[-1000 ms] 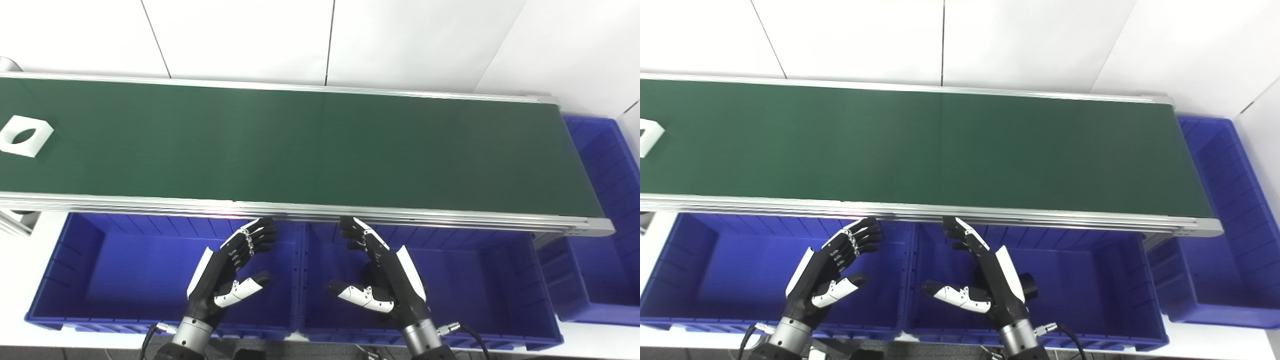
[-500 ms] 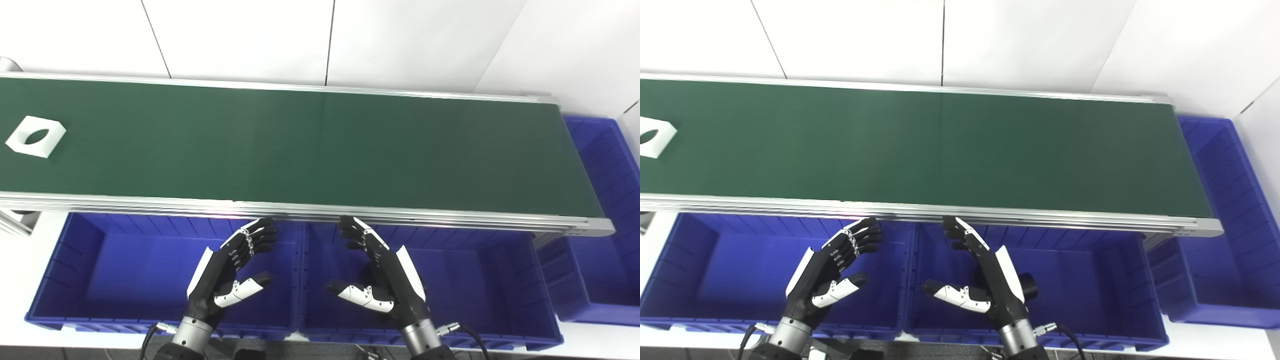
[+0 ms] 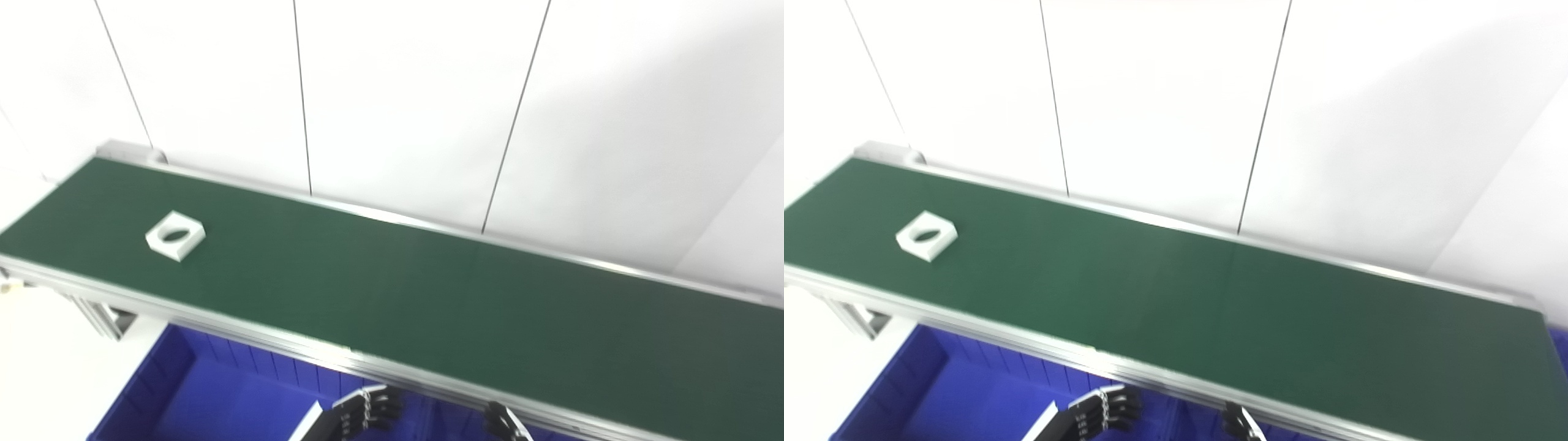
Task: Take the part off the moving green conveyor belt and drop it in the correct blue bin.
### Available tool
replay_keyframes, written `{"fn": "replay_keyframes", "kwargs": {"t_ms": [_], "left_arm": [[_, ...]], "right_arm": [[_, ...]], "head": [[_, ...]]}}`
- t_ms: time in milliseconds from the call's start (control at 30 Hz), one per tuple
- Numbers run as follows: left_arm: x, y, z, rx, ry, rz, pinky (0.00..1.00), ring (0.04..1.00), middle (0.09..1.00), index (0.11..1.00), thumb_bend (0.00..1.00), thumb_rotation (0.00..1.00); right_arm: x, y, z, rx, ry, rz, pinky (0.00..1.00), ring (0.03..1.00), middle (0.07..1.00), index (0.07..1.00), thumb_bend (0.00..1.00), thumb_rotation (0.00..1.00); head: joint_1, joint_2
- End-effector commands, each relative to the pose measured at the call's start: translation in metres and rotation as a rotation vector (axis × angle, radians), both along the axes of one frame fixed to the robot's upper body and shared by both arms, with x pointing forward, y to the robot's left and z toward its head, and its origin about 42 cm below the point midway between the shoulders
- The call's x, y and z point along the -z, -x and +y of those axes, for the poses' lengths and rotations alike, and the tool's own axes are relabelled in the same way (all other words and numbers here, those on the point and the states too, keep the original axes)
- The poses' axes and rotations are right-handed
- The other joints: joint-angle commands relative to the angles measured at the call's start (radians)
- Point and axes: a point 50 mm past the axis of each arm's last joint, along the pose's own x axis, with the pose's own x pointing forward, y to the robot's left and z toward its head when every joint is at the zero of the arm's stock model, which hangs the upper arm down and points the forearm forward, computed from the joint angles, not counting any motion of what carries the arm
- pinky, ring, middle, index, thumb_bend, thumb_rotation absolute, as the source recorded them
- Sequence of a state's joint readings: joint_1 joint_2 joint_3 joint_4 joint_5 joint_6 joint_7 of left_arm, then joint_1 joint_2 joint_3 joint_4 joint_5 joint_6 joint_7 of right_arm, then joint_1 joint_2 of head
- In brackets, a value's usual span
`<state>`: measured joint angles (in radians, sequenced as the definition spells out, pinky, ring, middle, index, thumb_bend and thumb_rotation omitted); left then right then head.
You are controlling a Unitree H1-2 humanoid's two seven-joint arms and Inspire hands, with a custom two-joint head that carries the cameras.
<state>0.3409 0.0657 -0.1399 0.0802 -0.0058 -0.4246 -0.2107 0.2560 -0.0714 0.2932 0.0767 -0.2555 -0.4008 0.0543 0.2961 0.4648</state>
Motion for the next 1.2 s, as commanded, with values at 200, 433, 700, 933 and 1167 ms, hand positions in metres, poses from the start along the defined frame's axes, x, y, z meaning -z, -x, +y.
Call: {"fn": "replay_keyframes", "kwargs": {"t_ms": [200, 433, 700, 933, 1167], "left_arm": [[-0.024, -0.003, 0.009, 0.0, -0.009, -0.118, 0.7, 0.747, 0.769, 0.778, 0.89, 0.48], [-0.029, -0.005, 0.01, 0.009, -0.014, -0.13, 0.68, 0.733, 0.76, 0.768, 0.91, 0.46], [-0.046, -0.006, 0.018, 0.032, -0.064, -0.168, 0.67, 0.728, 0.765, 0.768, 0.9, 0.4], [-0.094, -0.018, 0.054, -0.022, -0.193, -0.254, 0.71, 0.761, 0.791, 0.788, 0.93, 0.36], [-0.145, -0.041, 0.102, -0.07, -0.369, -0.343, 0.71, 0.78, 0.81, 0.809, 0.89, 0.36]], "right_arm": [[-0.006, -0.008, 0.006, 0.008, -0.034, -0.077, 0.8, 0.858, 0.876, 0.919, 0.65, 0.65], [-0.006, -0.01, 0.006, 0.011, -0.036, -0.074, 0.81, 0.862, 0.878, 0.927, 0.63, 0.65], [-0.005, -0.012, 0.005, 0.016, -0.037, -0.075, 0.8, 0.865, 0.879, 0.932, 0.62, 0.66], [-0.004, -0.014, 0.005, 0.018, -0.044, -0.067, 0.83, 0.878, 0.891, 0.945, 0.62, 0.67], [-0.005, -0.015, 0.007, 0.017, -0.047, -0.072, 0.83, 0.878, 0.895, 0.946, 0.59, 0.68]], "head": [[0.047, -0.031], [0.068, -0.039], [0.114, -0.045], [0.135, -0.048], [0.127, -0.048]]}}
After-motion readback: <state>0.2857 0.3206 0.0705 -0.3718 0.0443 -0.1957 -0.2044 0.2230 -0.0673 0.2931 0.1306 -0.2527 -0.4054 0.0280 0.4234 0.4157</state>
